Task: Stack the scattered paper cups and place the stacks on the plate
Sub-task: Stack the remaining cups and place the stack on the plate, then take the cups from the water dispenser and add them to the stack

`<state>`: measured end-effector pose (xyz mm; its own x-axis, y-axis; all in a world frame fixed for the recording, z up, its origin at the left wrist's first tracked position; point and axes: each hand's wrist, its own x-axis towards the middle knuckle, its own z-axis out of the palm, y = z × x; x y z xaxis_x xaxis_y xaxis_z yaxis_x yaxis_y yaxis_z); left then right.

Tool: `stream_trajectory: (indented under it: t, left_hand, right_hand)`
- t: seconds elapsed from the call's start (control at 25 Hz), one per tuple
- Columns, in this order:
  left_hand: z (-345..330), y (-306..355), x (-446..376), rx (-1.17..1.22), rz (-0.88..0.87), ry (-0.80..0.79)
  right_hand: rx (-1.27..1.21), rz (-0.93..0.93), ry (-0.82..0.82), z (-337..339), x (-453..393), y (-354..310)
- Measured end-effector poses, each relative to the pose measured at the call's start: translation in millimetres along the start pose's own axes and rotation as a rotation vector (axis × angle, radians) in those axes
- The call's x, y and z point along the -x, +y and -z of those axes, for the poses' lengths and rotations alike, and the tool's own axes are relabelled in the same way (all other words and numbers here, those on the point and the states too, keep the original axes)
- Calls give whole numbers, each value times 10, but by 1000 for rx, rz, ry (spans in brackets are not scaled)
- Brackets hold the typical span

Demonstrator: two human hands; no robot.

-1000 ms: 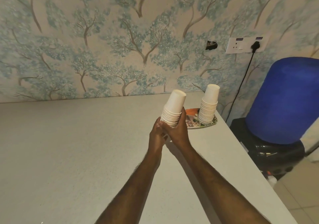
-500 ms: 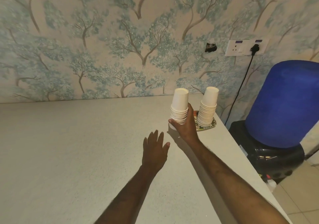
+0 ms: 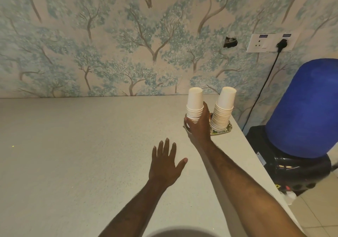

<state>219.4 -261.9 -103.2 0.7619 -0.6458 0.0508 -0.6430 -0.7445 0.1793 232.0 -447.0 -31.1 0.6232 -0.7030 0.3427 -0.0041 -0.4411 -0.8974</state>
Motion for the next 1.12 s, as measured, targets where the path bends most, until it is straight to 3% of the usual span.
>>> stream_trajectory:
  t: [0.4,0.72,0.92,1.12]
  left_hand:
    - [12,13,8,-18,0,-18]
    - [25,11,-8,-1,15,-28]
    - [94,60,-13,79,26,7]
    - [145,247,44,52,34,29]
  right_hand:
    - [57,-88,46,84,-10,247]
    - [75,-169,-84,307,331,207]
    - [713,29,-194,529,911,218]
    - [999,74,-287,830,1199,242]
